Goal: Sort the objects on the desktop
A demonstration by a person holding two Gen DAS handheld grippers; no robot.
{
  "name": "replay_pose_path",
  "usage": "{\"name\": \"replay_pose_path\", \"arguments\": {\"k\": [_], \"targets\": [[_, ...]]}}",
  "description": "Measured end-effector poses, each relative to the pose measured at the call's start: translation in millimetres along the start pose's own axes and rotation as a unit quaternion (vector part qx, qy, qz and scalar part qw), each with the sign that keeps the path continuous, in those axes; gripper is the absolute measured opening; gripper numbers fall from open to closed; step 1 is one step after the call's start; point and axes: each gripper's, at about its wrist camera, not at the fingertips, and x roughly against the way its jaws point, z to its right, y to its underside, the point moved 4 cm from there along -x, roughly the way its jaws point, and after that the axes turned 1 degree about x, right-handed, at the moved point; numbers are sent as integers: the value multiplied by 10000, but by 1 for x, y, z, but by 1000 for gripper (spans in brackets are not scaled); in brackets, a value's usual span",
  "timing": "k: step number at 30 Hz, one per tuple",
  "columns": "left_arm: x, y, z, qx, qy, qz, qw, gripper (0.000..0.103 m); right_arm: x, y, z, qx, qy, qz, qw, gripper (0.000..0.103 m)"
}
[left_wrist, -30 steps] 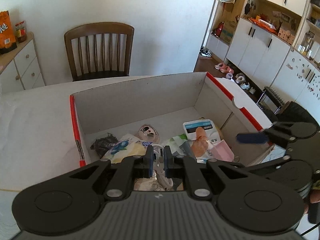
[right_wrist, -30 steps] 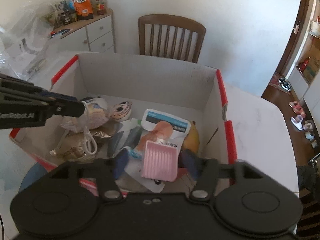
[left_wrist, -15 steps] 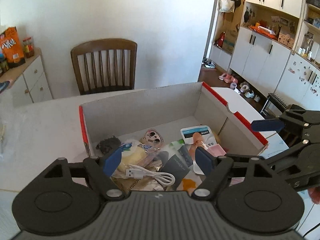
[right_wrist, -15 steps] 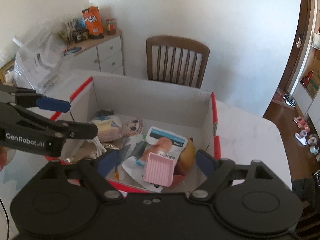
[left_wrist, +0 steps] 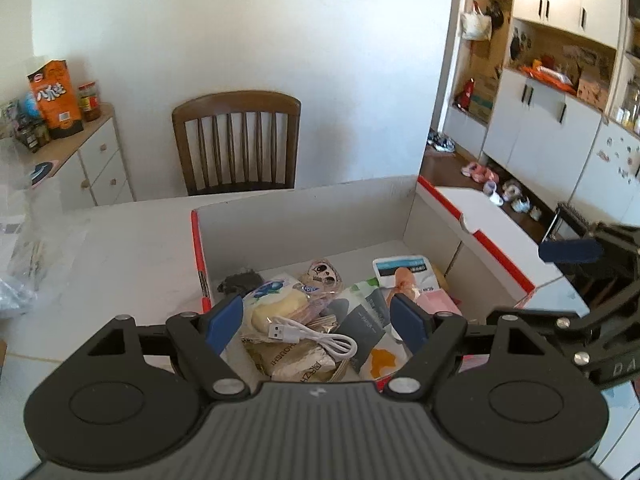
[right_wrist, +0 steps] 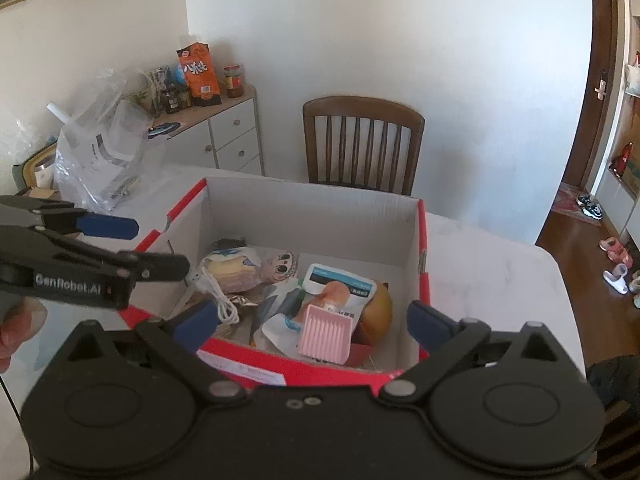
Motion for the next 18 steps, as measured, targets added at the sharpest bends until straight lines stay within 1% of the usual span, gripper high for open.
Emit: {"name": "replay_pose_path", "arguments": {"k": [5, 8, 11, 13, 18], "targets": [[13, 0, 5, 39, -128, 111, 9998, 80, 14, 4, -2, 99, -3, 58, 9999, 102], [22, 2, 7, 175, -151, 143, 9996, 81, 22, 7, -1, 133, -7, 100, 9999, 102], [29, 5, 10, 268, -220, 127, 9993, 85, 29, 9, 0, 124, -43, 131, 9998, 102], [33, 7, 12, 281, -264, 139, 9992, 85, 32, 11, 1, 117, -54, 143, 9998, 102], [39, 14, 17, 356, -235, 66, 9991, 85, 39, 16, 4, 99, -48, 169, 9998, 102]]}}
